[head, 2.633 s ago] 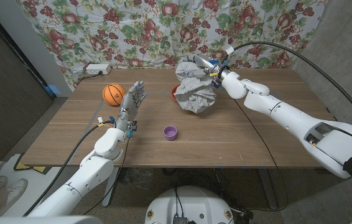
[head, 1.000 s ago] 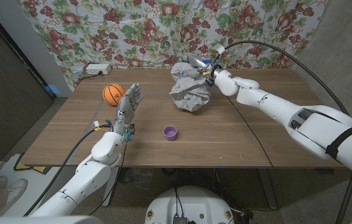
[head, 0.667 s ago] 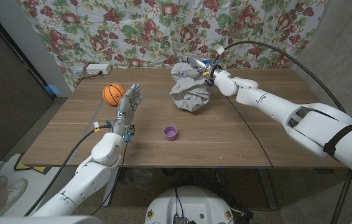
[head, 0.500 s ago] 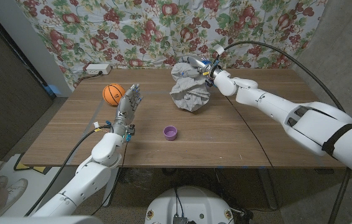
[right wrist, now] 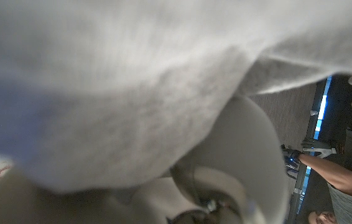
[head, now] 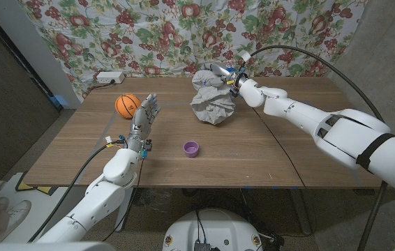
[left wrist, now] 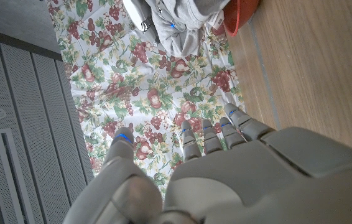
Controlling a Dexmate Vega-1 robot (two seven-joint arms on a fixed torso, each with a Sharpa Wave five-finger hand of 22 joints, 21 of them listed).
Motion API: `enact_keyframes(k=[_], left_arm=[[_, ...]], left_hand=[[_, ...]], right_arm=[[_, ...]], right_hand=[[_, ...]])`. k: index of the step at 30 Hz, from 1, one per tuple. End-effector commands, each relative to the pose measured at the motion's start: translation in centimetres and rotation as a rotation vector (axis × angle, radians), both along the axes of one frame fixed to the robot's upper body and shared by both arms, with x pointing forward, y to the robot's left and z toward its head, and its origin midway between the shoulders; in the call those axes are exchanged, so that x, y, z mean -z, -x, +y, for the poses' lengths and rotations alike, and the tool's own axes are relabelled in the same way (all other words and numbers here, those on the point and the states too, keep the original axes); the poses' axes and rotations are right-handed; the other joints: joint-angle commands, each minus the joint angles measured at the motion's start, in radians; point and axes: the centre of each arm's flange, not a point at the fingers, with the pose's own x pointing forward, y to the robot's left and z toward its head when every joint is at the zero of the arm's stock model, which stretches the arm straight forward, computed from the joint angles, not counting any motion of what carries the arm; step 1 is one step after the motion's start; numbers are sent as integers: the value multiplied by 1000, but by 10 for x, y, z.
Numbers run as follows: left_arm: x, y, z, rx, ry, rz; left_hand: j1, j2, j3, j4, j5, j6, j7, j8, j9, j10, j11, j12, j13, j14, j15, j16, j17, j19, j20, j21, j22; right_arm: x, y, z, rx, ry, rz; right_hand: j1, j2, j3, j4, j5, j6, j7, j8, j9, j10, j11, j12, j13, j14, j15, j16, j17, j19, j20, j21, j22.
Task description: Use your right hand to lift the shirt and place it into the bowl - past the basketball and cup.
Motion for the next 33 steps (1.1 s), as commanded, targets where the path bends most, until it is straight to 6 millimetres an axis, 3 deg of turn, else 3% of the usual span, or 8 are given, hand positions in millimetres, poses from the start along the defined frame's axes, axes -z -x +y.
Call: enact_keyframes(k=[1, 9, 15, 26, 33], left_arm=[[-2, -4, 1, 3, -1, 2], [-4, -7, 3, 7, -4, 4], [-4, -11, 2, 17, -9, 13], [-10, -16, -1, 32, -19, 5], [-10, -16, -4, 37, -21, 3]], left_hand=[[2, 6, 9, 1, -2, 10, 1, -2, 5, 3, 3, -1, 3, 0, -4, 1, 4, 5, -8, 0, 4], [2, 6, 9, 1, -1, 12, -1, -1, 5, 2, 4, -2, 3, -1, -3, 1, 4, 4, -8, 0, 4], [2, 6, 9, 1, -1, 13, 1, -1, 5, 2, 2, -2, 3, -1, -4, 1, 4, 4, -8, 0, 4], [2, 6, 9, 1, -2, 15, 1, -1, 5, 3, 3, -1, 3, -1, -3, 1, 4, 4, -8, 0, 4], [2, 6, 9, 1, -2, 15, 2, -1, 5, 2, 2, -1, 3, -1, -3, 1, 4, 4, -8, 0, 4]], right_arm=[[2, -6, -2, 25, 0, -4], [6, -7, -5, 38, 3, 4], [9, -7, -8, 41, 3, 11], [14, -6, -19, 44, 0, 31], [17, -1, -19, 34, -10, 32]], right_hand=[[80, 101, 1, 11, -4, -7, 2, -11, -4, -12, 7, -13, -22, -24, -170, -23, -15, -31, -150, -20, -20], [57, 109, 15, 23, 3, -23, 4, -35, -23, -30, 20, -38, -81, -66, -174, -128, -79, -70, -143, -50, -78], [0, 108, 11, 54, 5, -30, 13, -56, -42, -41, 34, -50, -127, -71, -173, -217, -132, -74, -140, -70, -123], [-168, 73, -45, 134, 9, -60, 22, -118, -88, -52, 57, -61, -202, -99, -167, -361, -179, -70, -145, -122, -151], [-313, 55, -105, 200, 15, -78, 23, -169, -130, -56, 72, -70, -254, -120, -160, -420, -189, -59, -152, -161, -151]])
